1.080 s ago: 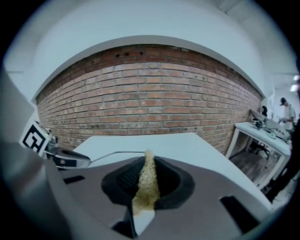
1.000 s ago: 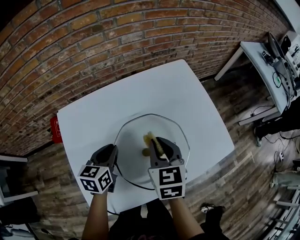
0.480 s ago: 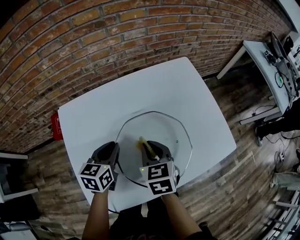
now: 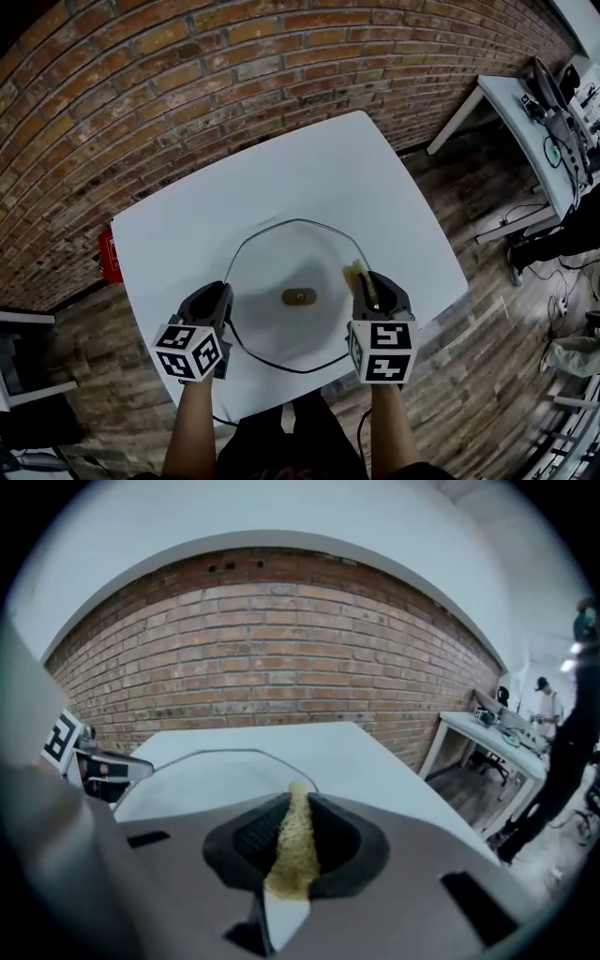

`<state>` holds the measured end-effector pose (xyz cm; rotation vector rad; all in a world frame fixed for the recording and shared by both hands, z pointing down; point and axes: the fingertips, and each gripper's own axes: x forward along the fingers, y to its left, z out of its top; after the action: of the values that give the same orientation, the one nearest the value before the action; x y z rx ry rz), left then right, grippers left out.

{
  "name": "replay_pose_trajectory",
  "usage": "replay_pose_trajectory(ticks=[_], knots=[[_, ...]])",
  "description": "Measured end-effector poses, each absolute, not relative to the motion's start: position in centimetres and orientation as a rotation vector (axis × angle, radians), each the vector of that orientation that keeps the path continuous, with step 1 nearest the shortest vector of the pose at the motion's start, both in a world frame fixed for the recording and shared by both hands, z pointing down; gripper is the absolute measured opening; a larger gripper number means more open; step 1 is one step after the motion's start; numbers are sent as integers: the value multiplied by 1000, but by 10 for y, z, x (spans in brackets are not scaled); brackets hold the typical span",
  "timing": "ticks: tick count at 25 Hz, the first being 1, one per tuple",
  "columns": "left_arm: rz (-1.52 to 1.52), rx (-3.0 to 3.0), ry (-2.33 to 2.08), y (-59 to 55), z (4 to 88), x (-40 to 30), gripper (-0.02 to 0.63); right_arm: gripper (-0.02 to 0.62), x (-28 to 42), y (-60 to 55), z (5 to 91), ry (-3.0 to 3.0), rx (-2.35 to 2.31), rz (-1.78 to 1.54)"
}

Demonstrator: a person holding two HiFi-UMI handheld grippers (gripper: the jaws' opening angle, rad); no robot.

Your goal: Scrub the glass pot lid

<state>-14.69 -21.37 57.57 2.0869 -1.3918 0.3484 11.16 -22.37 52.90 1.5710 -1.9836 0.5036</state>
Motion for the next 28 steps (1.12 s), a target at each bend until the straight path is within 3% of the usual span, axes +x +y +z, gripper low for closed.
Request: replay_pose_trajectory(ticks=[10, 14, 23, 28], knots=[[340, 2083, -1392, -214, 576, -147, 58, 58, -84, -147, 534, -2329, 1009, 566], [336, 2088, -1386, -214, 576, -146, 58, 58, -57, -152, 555, -2231, 1044, 572], [334, 2090, -1387, -217, 575, -147, 58, 58, 113, -184, 552, -1911, 1484, 547], [332, 2083, -1390, -217, 576, -147, 58, 58, 62, -183, 508, -2125, 1417, 528]])
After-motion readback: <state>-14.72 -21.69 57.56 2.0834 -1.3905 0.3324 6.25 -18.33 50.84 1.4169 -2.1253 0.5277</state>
